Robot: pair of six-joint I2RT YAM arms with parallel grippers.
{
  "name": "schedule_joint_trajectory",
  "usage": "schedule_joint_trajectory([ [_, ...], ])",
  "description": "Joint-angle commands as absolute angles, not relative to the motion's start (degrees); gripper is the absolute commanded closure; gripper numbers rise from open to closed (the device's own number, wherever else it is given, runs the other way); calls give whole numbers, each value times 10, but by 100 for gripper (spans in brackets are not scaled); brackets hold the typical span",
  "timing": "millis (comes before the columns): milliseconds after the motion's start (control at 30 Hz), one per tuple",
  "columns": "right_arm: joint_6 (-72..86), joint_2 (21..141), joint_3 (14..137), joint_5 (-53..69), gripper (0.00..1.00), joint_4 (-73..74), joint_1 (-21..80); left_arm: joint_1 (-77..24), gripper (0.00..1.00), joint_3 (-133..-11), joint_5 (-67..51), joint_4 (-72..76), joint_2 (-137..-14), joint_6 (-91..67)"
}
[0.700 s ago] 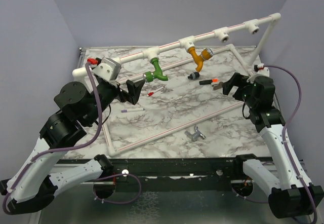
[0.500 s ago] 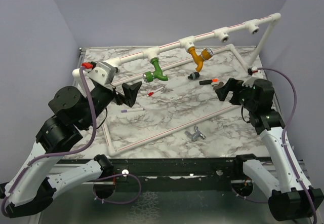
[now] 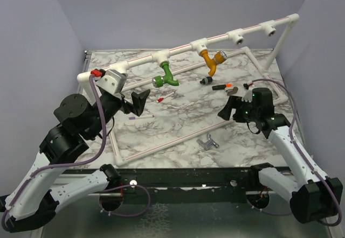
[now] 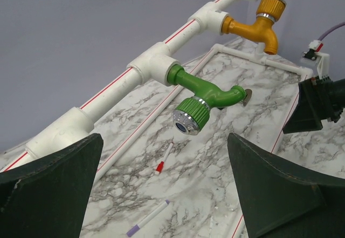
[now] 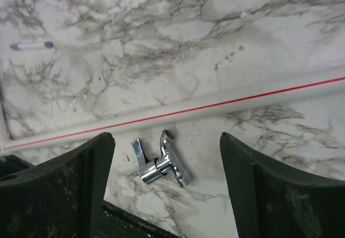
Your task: Install the water faucets
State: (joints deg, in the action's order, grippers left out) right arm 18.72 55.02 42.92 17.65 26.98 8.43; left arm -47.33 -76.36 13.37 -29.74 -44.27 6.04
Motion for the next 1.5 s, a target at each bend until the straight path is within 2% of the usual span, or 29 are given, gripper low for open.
schedule_joint_trajectory([
  [0,240,586,426,121,17,315,170,-474,1,-752,151,-302,-436,68],
  [433,308,697,447,-5,25,373,328,-474,1,-744,156,-303,-439,74],
  [667,359,704,455,-26,30,402,351,-474,1,-739,156,-302,-437,70],
  [933,470,694,452,-37,32,413,377,-474,1,-728,162,-302,-429,70],
  [1267,591,726,427,-34,45,393,385,-474,1,-716,161,-306,-411,61],
  [1467,652,744,410,-32,45,389,393,-475,1,-712,155,-313,-404,57],
])
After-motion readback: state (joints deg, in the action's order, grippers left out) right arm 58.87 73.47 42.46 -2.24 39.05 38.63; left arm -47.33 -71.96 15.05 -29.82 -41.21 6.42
